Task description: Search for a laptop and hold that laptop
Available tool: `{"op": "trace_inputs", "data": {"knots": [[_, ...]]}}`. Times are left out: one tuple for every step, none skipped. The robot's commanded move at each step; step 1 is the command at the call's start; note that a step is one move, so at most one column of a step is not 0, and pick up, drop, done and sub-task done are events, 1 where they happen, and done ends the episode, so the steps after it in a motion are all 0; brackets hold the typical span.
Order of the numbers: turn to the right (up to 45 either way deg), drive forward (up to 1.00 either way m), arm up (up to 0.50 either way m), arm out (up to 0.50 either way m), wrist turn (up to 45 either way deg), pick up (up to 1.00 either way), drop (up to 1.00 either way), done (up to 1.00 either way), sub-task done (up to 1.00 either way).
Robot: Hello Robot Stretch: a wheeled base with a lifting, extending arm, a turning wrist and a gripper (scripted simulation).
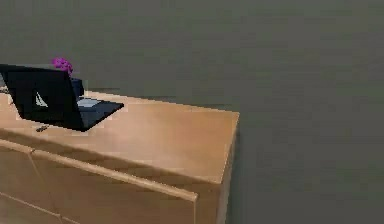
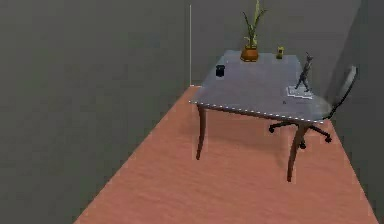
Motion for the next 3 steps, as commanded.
{"op": "trace_inputs", "data": {"knots": [[-45.0,0.0,0.0,0.0,0.0,0.0,0.0,0.0,0.0],[-45.0,0.0,0.0,0.0,0.0,0.0,0.0,0.0,0.0],[-27.0,0.0,0.0,0.0,0.0,0.0,0.0,0.0,0.0]]}}
